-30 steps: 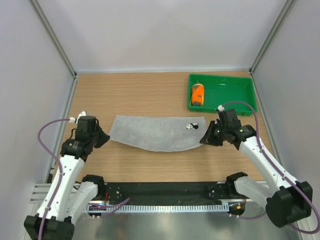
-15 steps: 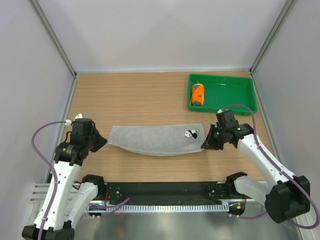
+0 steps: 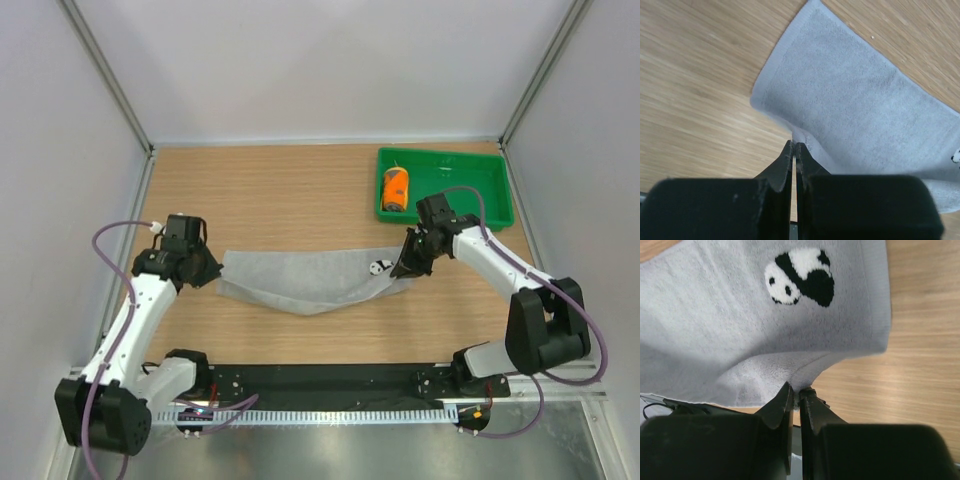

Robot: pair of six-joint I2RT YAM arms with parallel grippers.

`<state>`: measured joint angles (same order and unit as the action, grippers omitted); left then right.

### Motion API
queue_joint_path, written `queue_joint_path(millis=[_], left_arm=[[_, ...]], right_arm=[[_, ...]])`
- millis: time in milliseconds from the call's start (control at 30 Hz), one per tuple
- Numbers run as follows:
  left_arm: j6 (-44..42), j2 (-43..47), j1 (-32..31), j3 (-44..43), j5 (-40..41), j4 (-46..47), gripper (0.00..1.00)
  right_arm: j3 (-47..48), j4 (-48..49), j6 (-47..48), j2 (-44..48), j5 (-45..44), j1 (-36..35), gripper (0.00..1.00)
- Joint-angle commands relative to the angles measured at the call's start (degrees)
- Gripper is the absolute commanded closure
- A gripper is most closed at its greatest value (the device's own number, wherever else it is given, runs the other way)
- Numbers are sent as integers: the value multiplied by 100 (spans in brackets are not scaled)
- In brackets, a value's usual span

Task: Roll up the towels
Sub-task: Fold the towel

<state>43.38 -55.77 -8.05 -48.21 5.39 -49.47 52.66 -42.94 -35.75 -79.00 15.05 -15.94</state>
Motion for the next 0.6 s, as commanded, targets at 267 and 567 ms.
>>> queue_joint_path(millis=[267,567], left_arm=[[-540,-1576,348,-786,-134,1000,100],[-629,-2622,489,-1288,-117,1107,100]], right_arm=[[885,286,331,-1152,235,469,99],[1299,277,420,-1837,420,680,93]])
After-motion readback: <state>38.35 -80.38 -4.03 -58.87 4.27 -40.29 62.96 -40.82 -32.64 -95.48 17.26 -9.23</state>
